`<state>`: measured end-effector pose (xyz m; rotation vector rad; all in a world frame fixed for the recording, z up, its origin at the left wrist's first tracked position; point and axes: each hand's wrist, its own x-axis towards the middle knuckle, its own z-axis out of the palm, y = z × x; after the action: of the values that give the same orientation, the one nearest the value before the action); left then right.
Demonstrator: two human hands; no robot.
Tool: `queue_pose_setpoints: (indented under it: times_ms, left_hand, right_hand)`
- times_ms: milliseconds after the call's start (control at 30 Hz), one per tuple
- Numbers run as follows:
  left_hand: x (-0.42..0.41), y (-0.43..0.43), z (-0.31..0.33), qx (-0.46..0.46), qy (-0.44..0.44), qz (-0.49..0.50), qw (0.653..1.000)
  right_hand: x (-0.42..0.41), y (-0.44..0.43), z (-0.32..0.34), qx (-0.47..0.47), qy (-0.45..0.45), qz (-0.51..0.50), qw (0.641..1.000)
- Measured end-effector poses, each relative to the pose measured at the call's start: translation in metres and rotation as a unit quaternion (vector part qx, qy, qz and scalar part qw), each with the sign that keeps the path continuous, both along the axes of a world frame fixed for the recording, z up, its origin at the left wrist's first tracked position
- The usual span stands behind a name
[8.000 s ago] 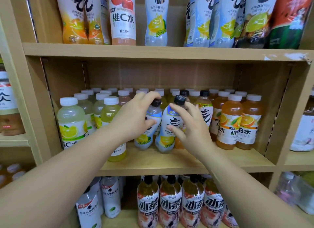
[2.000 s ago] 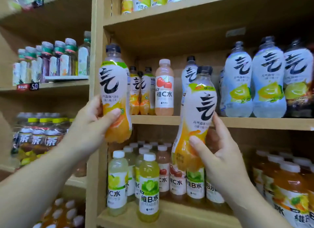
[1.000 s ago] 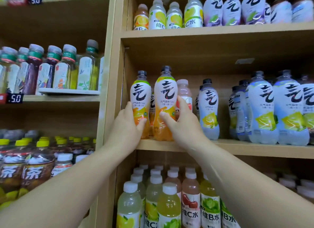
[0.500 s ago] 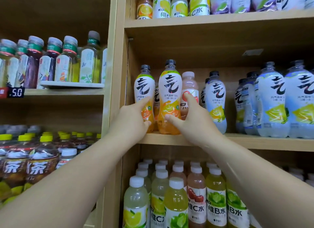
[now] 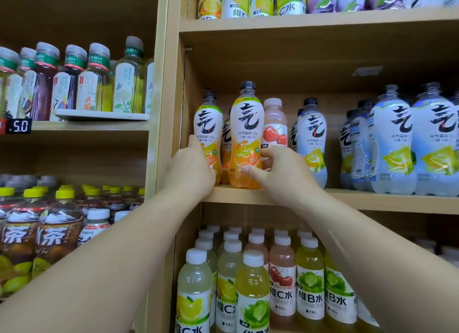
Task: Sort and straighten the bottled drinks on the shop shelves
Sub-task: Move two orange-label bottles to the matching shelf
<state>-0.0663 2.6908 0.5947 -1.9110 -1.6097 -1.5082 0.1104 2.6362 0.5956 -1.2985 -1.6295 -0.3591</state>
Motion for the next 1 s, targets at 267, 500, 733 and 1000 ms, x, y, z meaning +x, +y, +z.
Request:
queue_pose_setpoints:
  times_ms: [267, 500, 733, 1000]
  left_hand:
    - [-0.034, -0.029, -0.024, 0.172, 0.152, -0.015, 0.973]
    - [-0.079, -0.024, -0.035, 0.181, 0.194, 0.112, 0.958]
    - [-0.081, -0.013, -0.043, 0.149, 0.24, 0.1, 0.954]
    - [-0.058, -0.019, -0.014, 0.095, 0.473, 0.141, 0.864]
  right_hand:
    - [-0.006, 0.009, 0.005, -0.029, -0.025, -0.037, 0.999]
    - [-0.029, 0.025, 0.015, -0.069, -0.033, -0.079, 0.994]
    - [-0.037, 0.035, 0.023, -0.116, -0.025, -0.099, 0.988]
    - [-0.044, 0.041, 0.025, -0.125, -0.043, -0.108, 0.985]
